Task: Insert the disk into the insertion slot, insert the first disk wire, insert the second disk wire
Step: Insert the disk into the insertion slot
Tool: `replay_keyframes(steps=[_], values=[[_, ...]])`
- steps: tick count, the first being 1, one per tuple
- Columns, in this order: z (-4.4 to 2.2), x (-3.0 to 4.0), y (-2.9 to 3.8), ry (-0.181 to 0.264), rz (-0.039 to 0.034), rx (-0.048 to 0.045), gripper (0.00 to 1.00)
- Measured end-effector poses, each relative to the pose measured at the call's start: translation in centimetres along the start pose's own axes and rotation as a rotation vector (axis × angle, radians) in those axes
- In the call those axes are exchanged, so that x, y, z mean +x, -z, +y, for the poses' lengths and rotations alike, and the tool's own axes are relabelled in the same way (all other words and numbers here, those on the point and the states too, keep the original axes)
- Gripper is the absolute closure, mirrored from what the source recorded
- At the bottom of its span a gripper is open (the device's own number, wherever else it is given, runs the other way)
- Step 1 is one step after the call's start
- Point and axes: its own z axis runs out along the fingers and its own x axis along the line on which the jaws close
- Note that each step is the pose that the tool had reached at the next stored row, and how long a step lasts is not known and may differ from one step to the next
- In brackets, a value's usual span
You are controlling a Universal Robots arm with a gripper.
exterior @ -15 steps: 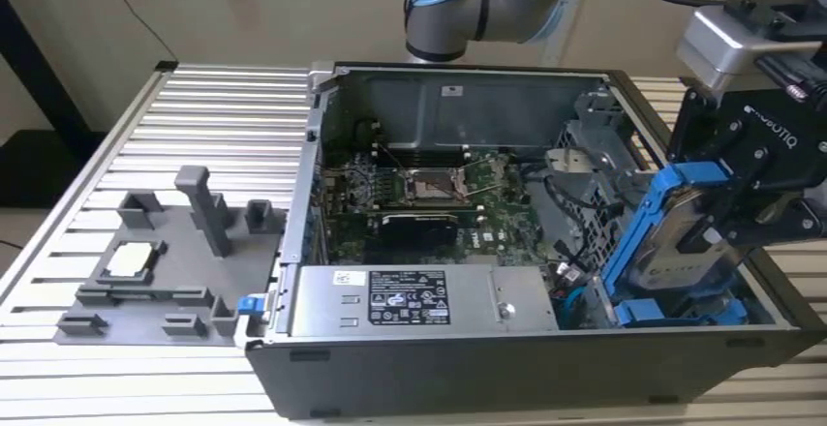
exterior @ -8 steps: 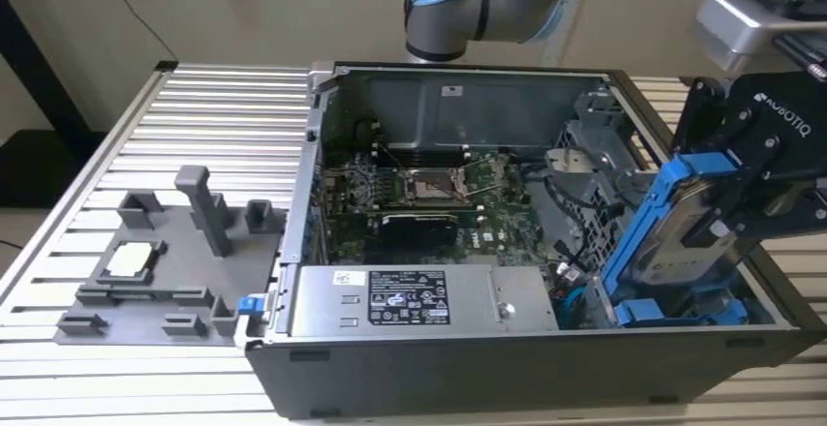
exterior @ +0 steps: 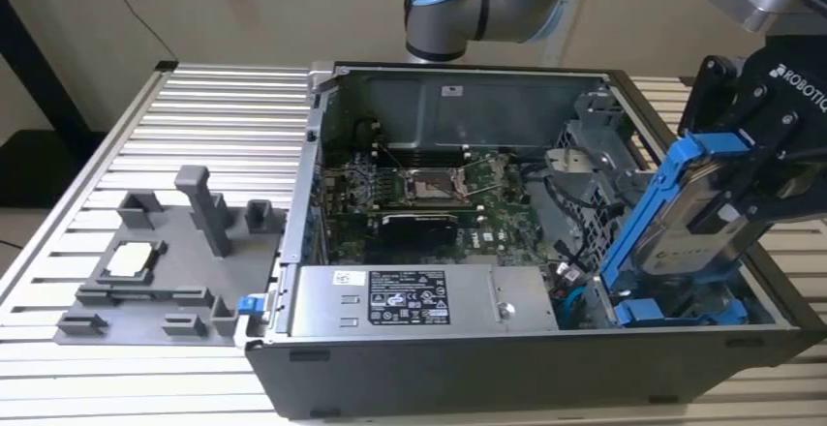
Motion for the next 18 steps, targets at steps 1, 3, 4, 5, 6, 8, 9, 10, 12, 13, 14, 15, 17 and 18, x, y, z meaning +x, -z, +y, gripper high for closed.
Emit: replay_keyframes(steps=[1,3,4,5,6,8,9,10,12,13,14,15,17,18], values=[[0.00,0.01,0.00,0.000,0.0001,-0.0001,0.68],[-0.20,0.10,-0.01,-0.001,-0.0004,-0.0141,0.68],[-0.33,0.15,-0.02,-0.001,-0.0006,-0.0253,0.68],[-0.49,0.21,-0.04,-0.001,-0.0011,-0.0365,0.68],[-0.68,0.30,-0.07,-0.002,-0.0015,-0.0465,0.68],[-0.96,0.51,-0.20,-0.002,-0.0019,-0.0549,0.68],[-1.09,0.64,-0.29,-0.002,-0.0021,-0.0567,0.68],[-1.22,0.76,-0.37,-0.002,-0.0022,-0.0578,0.68],[-1.45,1.01,-0.58,-0.002,-0.0033,-0.0584,0.68],[-1.58,1.08,-0.69,-0.002,-0.0056,-0.0585,0.68],[-1.74,1.12,-0.77,-0.002,-0.0105,-0.0583,0.68],[-1.88,1.13,-0.81,-0.001,-0.0170,-0.0580,0.68],[-2.00,1.14,-0.99,-0.002,-0.0263,-0.0577,0.68],[-2.03,1.15,-1.06,-0.002,-0.0305,-0.0575,0.68]])
